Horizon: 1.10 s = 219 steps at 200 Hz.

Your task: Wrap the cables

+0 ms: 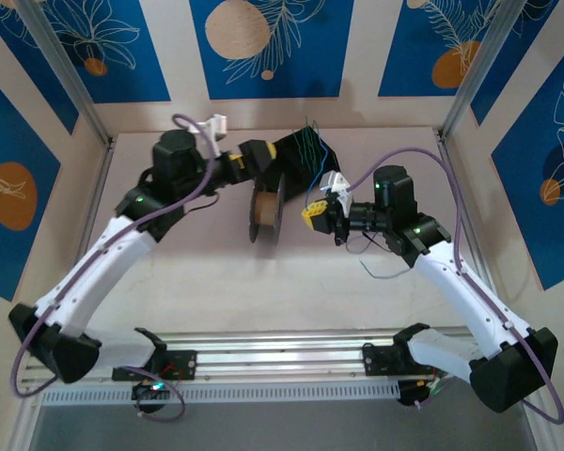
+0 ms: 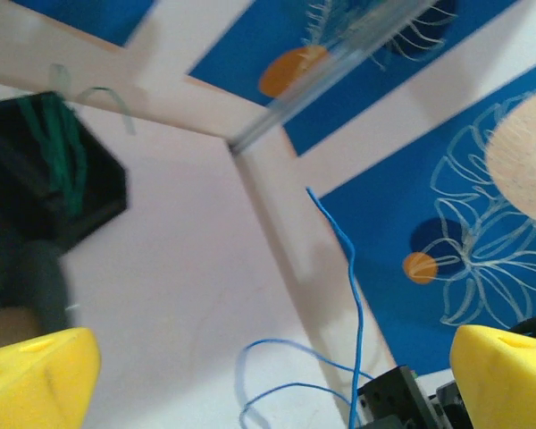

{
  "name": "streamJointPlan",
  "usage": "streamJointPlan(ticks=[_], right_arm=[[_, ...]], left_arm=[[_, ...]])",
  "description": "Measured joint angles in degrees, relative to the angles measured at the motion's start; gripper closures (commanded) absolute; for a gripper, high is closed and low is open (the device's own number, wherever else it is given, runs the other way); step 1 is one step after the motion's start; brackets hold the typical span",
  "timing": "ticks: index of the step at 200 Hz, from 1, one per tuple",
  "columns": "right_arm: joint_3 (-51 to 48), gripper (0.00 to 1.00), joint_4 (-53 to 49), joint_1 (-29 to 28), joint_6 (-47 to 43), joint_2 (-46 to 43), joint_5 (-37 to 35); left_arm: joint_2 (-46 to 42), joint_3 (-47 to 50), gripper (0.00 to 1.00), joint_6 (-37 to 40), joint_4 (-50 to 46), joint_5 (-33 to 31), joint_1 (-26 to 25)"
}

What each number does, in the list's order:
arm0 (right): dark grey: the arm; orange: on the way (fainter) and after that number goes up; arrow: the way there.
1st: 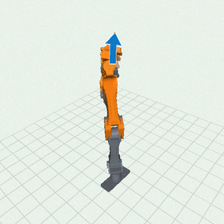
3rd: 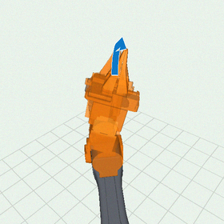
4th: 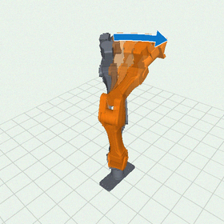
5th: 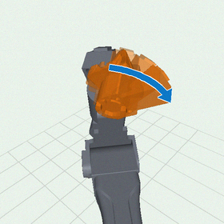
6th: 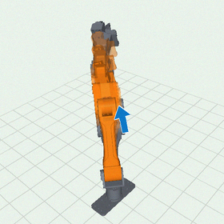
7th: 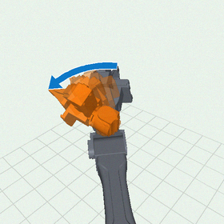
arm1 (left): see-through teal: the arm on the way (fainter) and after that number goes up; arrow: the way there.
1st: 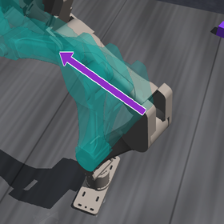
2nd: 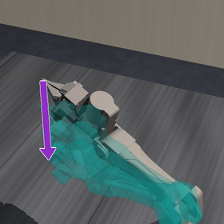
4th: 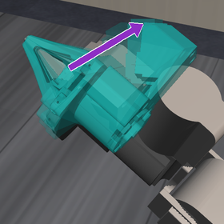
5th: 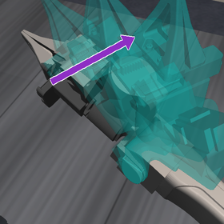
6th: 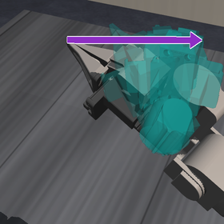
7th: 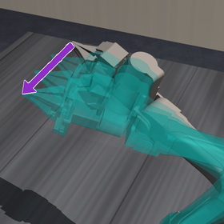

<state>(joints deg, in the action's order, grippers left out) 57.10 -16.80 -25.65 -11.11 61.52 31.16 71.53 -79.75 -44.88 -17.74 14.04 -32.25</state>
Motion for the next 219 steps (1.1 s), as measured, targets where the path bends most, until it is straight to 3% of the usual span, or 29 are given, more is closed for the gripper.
streamJointPlan(ticks=[53,104,152,219], right_arm=[[0.00,1.00,-3.69,-8.92,-4.07,5.22,-2.95],[6.01,1.00,-10.12,-16.20,-4.90,16.87,-12.13],[14.64,1.00,-14.97,-17.81,-4.42,25.18,-17.92],[15.74,1.00,-16.02,-18.82,-2.19,28.04,-21.62]], left_arm=[[-6.38,3.08,0.01,6.36,-17.57,-1.95,2.14],[-1.60,6.10,0.13,10.56,-26.84,-2.49,2.62],[5.46,6.10,0.16,12.61,-28.15,-0.46,2.78],[6.64,9.94,0.15,10.84,-23.39,3.23,4.33]])
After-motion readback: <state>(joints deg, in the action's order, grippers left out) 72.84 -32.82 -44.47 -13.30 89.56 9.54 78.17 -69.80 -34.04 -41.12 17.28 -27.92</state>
